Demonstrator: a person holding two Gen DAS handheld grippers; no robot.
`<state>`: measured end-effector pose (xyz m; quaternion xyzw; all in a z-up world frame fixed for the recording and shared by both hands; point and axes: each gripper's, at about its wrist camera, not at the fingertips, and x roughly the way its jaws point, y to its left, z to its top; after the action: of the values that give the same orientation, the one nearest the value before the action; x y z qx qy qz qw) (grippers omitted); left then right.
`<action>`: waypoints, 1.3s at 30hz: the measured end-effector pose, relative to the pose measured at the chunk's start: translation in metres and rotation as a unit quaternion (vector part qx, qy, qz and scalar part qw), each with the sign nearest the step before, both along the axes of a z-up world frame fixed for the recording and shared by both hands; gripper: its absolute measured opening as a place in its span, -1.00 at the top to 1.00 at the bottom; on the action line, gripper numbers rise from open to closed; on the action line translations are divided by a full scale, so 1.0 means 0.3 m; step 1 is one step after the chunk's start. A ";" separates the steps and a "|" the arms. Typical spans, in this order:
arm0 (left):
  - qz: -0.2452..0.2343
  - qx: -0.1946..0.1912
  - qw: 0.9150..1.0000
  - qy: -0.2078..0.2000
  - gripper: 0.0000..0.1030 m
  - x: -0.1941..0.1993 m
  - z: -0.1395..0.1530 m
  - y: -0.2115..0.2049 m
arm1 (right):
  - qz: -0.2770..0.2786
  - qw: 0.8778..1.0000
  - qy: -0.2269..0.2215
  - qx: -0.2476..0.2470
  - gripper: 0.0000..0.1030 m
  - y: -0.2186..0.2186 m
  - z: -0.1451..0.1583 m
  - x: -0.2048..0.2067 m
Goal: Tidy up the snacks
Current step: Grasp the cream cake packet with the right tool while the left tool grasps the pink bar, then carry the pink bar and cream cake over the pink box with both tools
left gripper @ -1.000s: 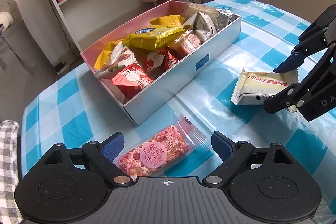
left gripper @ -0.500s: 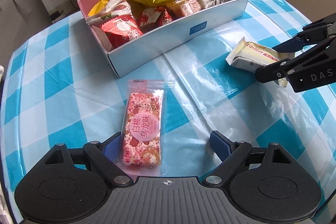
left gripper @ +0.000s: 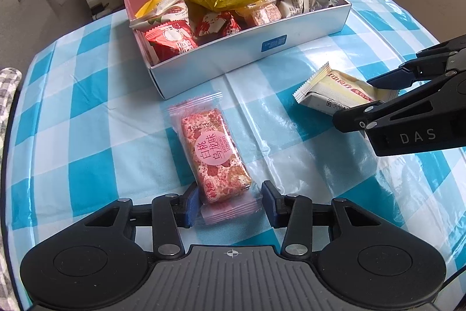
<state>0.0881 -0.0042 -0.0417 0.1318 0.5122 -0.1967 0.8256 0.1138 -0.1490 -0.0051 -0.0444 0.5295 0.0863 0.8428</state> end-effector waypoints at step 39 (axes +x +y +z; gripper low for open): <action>0.107 -0.078 0.983 -0.125 0.22 0.282 0.182 -0.067 | -0.123 0.981 -0.122 0.082 0.00 -0.112 0.124 0.246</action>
<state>0.1728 -0.0242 0.0128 0.0348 0.3993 -0.1282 0.9072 0.1876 -0.1827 0.0320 0.0801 0.4152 0.0196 0.9060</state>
